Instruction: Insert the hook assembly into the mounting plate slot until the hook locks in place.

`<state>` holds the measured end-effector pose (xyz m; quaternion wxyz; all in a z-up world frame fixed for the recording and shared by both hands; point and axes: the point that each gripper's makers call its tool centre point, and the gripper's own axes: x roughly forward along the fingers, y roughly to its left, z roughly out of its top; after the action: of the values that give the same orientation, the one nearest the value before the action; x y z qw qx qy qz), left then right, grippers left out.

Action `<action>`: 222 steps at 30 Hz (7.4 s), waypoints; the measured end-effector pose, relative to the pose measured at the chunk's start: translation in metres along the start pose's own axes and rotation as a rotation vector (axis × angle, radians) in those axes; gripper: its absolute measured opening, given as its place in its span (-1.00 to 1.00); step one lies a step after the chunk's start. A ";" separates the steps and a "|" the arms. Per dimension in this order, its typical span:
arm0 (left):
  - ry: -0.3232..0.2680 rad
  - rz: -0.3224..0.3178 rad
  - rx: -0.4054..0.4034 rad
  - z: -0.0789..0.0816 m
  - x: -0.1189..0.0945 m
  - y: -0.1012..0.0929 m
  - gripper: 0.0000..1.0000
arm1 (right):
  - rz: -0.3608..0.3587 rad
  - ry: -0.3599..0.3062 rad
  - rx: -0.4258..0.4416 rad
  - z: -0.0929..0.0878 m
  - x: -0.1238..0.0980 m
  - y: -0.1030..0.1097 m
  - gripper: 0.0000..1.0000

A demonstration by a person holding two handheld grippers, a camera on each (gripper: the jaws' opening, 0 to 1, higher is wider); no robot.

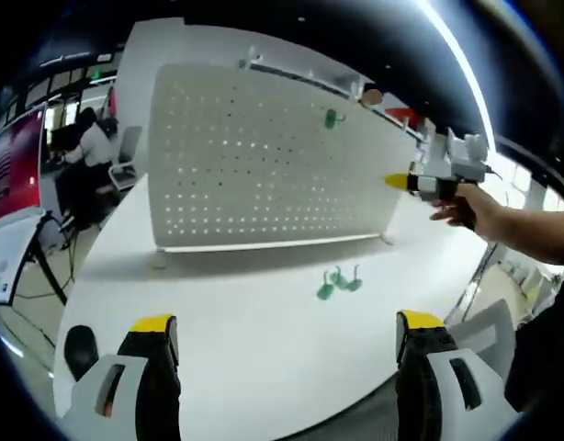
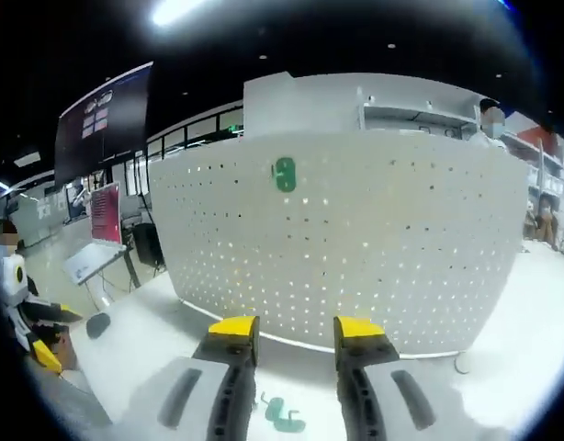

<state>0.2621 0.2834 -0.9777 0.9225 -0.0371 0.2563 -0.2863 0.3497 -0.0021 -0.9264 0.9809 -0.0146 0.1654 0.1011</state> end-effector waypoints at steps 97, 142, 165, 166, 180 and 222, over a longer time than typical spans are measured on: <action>0.109 0.051 -0.065 -0.040 0.010 0.022 1.00 | 0.109 0.420 0.051 -0.157 0.123 0.093 -0.71; 0.097 0.041 0.005 -0.014 0.011 0.015 1.00 | 0.142 0.193 0.113 -0.061 0.094 0.101 -1.00; 0.051 -0.004 -0.142 0.025 0.033 0.001 0.92 | 0.431 -0.031 0.232 0.013 0.015 0.207 -1.00; 0.050 -0.010 -0.150 0.026 0.033 0.000 0.90 | 0.435 -0.036 0.225 0.014 0.013 0.211 -1.00; 0.005 -0.095 -0.245 0.036 0.030 -0.018 0.44 | 0.506 -0.139 0.223 0.031 -0.009 0.245 -1.00; -0.041 -0.277 -0.495 0.043 0.019 -0.054 -0.97 | 0.557 -0.208 0.191 0.027 -0.029 0.254 -1.00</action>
<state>0.2690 0.2242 -0.9376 0.8425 -0.3015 0.2922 -0.3375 0.2801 0.2428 -0.8903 0.9240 0.1339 0.0703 0.3511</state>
